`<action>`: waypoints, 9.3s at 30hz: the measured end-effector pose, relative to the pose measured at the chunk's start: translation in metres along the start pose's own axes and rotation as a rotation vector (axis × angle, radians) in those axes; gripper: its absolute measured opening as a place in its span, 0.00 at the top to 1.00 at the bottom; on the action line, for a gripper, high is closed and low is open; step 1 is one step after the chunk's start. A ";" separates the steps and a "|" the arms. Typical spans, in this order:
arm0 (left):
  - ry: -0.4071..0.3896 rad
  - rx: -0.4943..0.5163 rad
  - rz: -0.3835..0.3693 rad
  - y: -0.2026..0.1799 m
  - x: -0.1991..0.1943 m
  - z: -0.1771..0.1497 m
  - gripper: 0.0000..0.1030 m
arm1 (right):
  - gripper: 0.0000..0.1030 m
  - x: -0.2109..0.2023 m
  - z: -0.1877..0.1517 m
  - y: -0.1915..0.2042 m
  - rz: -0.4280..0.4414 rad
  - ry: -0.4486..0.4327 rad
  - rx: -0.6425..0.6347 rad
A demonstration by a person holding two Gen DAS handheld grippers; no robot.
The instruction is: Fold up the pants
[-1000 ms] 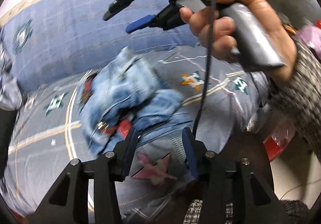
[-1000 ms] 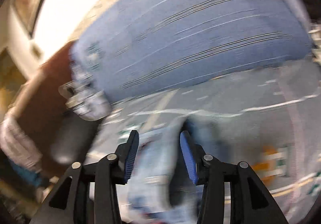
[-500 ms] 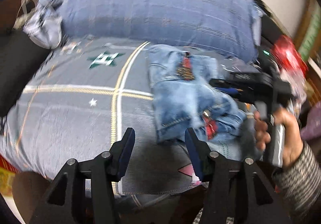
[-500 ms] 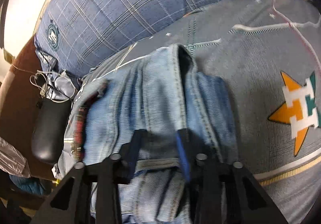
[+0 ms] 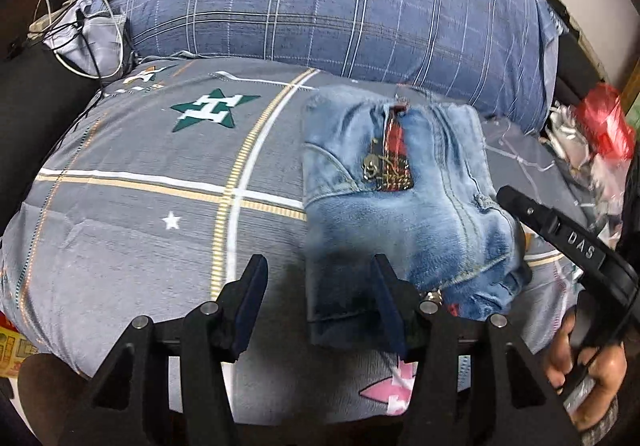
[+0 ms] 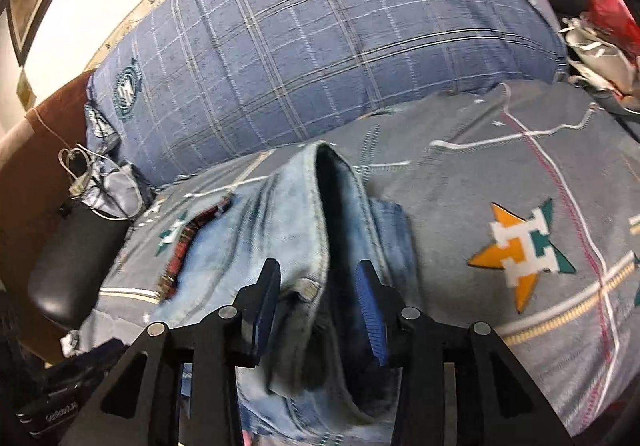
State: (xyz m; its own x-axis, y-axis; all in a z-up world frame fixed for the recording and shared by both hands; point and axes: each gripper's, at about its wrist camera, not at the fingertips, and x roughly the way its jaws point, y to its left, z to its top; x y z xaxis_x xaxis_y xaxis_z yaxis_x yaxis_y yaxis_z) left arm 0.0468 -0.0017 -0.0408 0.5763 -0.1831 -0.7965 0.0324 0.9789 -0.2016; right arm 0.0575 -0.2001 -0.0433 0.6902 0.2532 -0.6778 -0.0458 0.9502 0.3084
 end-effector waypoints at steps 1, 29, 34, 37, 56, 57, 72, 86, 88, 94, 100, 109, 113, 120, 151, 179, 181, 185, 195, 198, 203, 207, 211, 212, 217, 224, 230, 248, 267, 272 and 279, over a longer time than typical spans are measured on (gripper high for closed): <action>-0.003 0.004 0.008 -0.001 0.003 -0.001 0.49 | 0.51 0.005 -0.003 -0.001 -0.018 0.011 -0.008; -0.412 -0.032 0.198 0.031 -0.115 -0.024 0.24 | 0.27 -0.082 -0.050 0.072 -0.038 -0.224 -0.087; -0.413 -0.079 0.187 0.043 -0.124 -0.024 0.24 | 0.27 -0.064 -0.046 0.094 -0.028 -0.157 -0.157; -0.412 -0.086 0.196 0.046 -0.127 -0.025 0.24 | 0.27 -0.045 -0.051 0.088 -0.047 -0.085 -0.125; -0.418 -0.027 0.209 0.030 -0.142 -0.027 0.11 | 0.20 -0.069 -0.087 0.116 0.000 -0.101 -0.189; -0.402 -0.023 0.205 0.029 -0.139 -0.028 0.11 | 0.20 -0.067 -0.087 0.114 -0.006 -0.095 -0.188; -0.276 0.038 0.193 0.015 -0.109 -0.032 0.11 | 0.20 -0.051 -0.087 0.089 -0.068 -0.041 -0.116; -0.250 0.029 0.186 0.019 -0.102 -0.030 0.11 | 0.20 -0.046 -0.089 0.090 -0.072 -0.022 -0.122; -0.243 0.028 0.186 0.020 -0.100 -0.030 0.11 | 0.20 -0.045 -0.089 0.090 -0.073 -0.020 -0.123; -0.232 0.029 0.186 0.020 -0.097 -0.031 0.11 | 0.20 -0.043 -0.090 0.090 -0.072 -0.011 -0.122; -0.218 0.033 0.187 0.020 -0.092 -0.031 0.11 | 0.20 -0.040 -0.091 0.090 -0.074 -0.003 -0.122; -0.211 0.030 0.193 0.022 -0.090 -0.032 0.11 | 0.20 -0.038 -0.093 0.088 -0.079 0.003 -0.121; -0.212 0.028 0.188 0.023 -0.090 -0.032 0.11 | 0.20 -0.037 -0.094 0.088 -0.082 0.007 -0.124; -0.209 0.026 0.178 0.023 -0.088 -0.033 0.11 | 0.20 -0.037 -0.095 0.089 -0.083 0.009 -0.131; -0.244 0.042 0.268 -0.001 -0.094 -0.035 0.11 | 0.20 -0.049 -0.095 0.065 -0.024 -0.128 -0.071; -0.223 0.029 0.178 0.005 -0.089 -0.038 0.11 | 0.18 -0.058 -0.098 0.072 -0.122 -0.133 -0.102; -0.218 0.031 0.180 0.005 -0.088 -0.038 0.11 | 0.18 -0.058 -0.098 0.071 -0.123 -0.132 -0.101; -0.205 0.030 0.181 0.005 -0.085 -0.038 0.11 | 0.18 -0.056 -0.098 0.070 -0.121 -0.125 -0.096; -0.181 0.041 0.184 0.004 -0.080 -0.039 0.11 | 0.18 -0.052 -0.099 0.068 -0.126 -0.111 -0.088; -0.173 0.040 0.183 0.004 -0.079 -0.039 0.11 | 0.18 -0.051 -0.099 0.068 -0.125 -0.108 -0.091; -0.167 0.036 0.183 0.006 -0.077 -0.039 0.11 | 0.18 -0.050 -0.099 0.067 -0.125 -0.102 -0.094; -0.155 0.036 0.179 0.005 -0.075 -0.039 0.11 | 0.18 -0.050 -0.099 0.065 -0.128 -0.101 -0.089; -0.128 0.030 0.171 0.006 -0.069 -0.039 0.11 | 0.17 -0.049 -0.098 0.061 -0.127 -0.099 -0.079; -0.121 0.028 0.170 0.006 -0.067 -0.038 0.11 | 0.17 -0.048 -0.098 0.059 -0.125 -0.098 -0.076; -0.107 0.033 0.194 0.002 -0.061 -0.036 0.11 | 0.17 -0.048 -0.097 0.050 -0.115 -0.101 -0.049; -0.092 0.068 0.217 -0.008 -0.048 -0.023 0.11 | 0.17 -0.062 -0.086 0.025 -0.105 -0.146 0.011; -0.079 0.114 0.226 -0.020 -0.035 -0.020 0.11 | 0.16 -0.071 -0.077 -0.004 -0.142 -0.174 0.067; -0.072 0.115 0.198 -0.016 -0.025 -0.019 0.11 | 0.16 -0.049 -0.077 -0.013 -0.163 -0.115 0.084; -0.053 0.072 0.134 -0.007 -0.024 -0.016 0.11 | 0.16 -0.048 -0.070 -0.028 -0.204 -0.092 0.107; -0.102 0.047 0.108 0.000 -0.038 -0.007 0.11 | 0.16 -0.053 -0.058 -0.026 -0.172 -0.110 0.104; -0.104 0.041 0.143 0.007 -0.038 -0.002 0.11 | 0.15 -0.055 -0.043 -0.024 -0.170 -0.126 0.081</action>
State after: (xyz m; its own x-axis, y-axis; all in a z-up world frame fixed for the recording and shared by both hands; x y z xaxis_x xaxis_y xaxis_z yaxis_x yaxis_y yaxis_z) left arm 0.0234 0.0117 -0.0137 0.6584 -0.0333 -0.7519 -0.0237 0.9976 -0.0648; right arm -0.0105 -0.2287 -0.0422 0.7682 0.0613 -0.6372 0.1334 0.9583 0.2529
